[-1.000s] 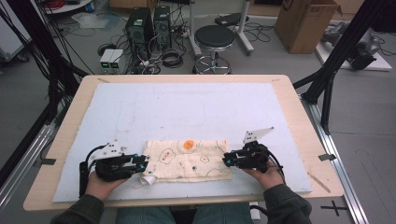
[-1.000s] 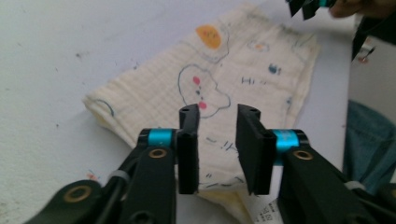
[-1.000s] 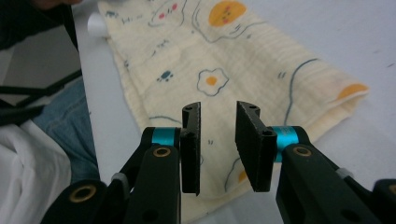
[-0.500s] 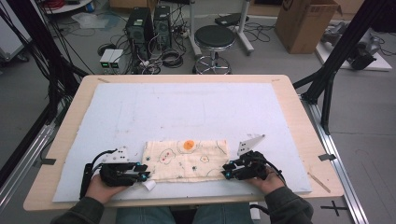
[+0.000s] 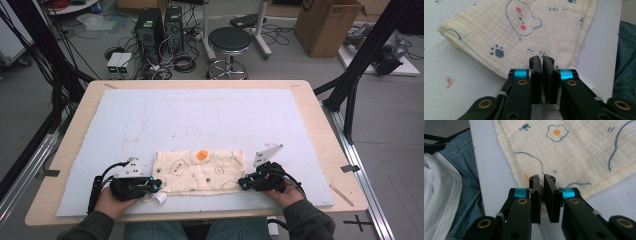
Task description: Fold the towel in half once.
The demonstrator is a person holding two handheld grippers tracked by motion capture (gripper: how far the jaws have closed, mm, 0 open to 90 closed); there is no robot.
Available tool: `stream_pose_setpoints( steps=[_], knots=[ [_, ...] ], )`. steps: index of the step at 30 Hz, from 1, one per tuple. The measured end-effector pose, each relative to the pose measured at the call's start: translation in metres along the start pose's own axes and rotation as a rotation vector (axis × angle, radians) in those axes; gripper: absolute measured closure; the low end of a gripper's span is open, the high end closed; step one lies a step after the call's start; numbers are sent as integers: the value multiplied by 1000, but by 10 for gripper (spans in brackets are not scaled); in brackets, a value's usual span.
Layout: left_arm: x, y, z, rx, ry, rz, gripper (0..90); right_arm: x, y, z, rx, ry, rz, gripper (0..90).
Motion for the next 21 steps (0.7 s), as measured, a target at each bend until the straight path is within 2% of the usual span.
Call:
stream_pose_setpoints(
  steps=[12, 18, 21],
  knots=[
    [-8, 0, -7, -3, 57, 0, 882, -13, -3, -9, -1, 83, -3, 849],
    [-14, 1, -11, 1, 88, 2, 885, -19, -10, -12, -16, 108, -7, 850],
    [-15, 2, -11, 2, 87, 7, 885, -23, -13, -11, -16, 113, -6, 849]
  ],
)
Point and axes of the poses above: each handheld gripper's, and its own axes: x roughly forward along the jaws, z roughly out of its underside, y roughly to its right, the point moved 8 cm from there along x, roughly forward along the jaws, and after that the axes turned 3 degrees about z, right-handed, at the moved point
